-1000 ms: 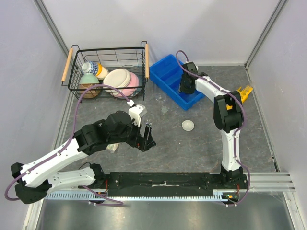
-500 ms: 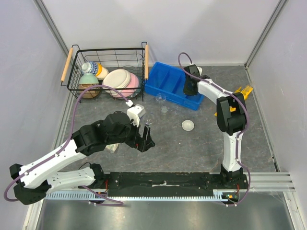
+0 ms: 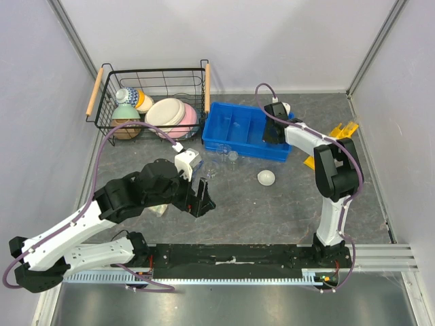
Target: Organize the chemistry lab equipment
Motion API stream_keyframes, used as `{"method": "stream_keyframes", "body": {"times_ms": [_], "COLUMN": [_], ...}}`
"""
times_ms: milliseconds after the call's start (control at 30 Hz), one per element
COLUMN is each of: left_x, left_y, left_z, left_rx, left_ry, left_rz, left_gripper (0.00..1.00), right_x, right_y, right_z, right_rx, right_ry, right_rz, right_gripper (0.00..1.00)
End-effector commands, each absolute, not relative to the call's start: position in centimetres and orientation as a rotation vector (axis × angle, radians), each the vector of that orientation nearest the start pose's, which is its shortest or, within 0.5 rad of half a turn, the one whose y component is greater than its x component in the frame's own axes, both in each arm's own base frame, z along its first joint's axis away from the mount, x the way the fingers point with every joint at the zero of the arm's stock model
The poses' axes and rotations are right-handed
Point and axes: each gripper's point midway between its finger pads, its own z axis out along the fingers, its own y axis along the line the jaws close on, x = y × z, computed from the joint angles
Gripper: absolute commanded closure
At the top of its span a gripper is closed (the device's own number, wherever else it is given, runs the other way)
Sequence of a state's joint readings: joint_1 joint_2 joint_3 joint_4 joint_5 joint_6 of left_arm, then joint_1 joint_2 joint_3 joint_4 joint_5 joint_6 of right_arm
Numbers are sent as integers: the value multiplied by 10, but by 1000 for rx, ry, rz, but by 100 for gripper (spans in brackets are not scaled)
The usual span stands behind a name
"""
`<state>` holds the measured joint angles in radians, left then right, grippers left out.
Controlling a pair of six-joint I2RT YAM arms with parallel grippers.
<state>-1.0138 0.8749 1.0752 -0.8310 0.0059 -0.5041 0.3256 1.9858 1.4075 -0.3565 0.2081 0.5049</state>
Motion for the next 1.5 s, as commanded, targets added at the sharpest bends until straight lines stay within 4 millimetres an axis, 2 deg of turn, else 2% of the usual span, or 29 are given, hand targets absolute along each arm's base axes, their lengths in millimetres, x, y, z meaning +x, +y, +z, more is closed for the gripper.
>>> {"method": "stream_keyframes", "body": {"times_ms": [0, 367, 867, 1067, 1300, 1467], "left_x": [119, 115, 108, 107, 104, 103], "left_y": [-229, -224, -217, -215, -215, -216], "left_z": [263, 257, 243, 240, 236, 235], "left_rx": [567, 554, 542, 545, 556, 559], "left_ry": [2219, 2236, 2266, 2271, 2280, 2277], "left_rz": [-851, -853, -853, -853, -862, -876], "left_gripper": [4, 4, 4, 5, 5, 5], "right_x": [413, 377, 331, 310, 282, 275], "right_y": [128, 128, 169, 172, 165, 161], "right_z": [12, 3, -13, -19, -21, -20], "right_rx": [300, 356, 282, 279, 276, 267], "right_ry": [2626, 2636, 2655, 2660, 2660, 2656], "right_rz": [18, 49, 40, 2, -25, -42], "right_gripper": [100, 100, 100, 100, 100, 100]}}
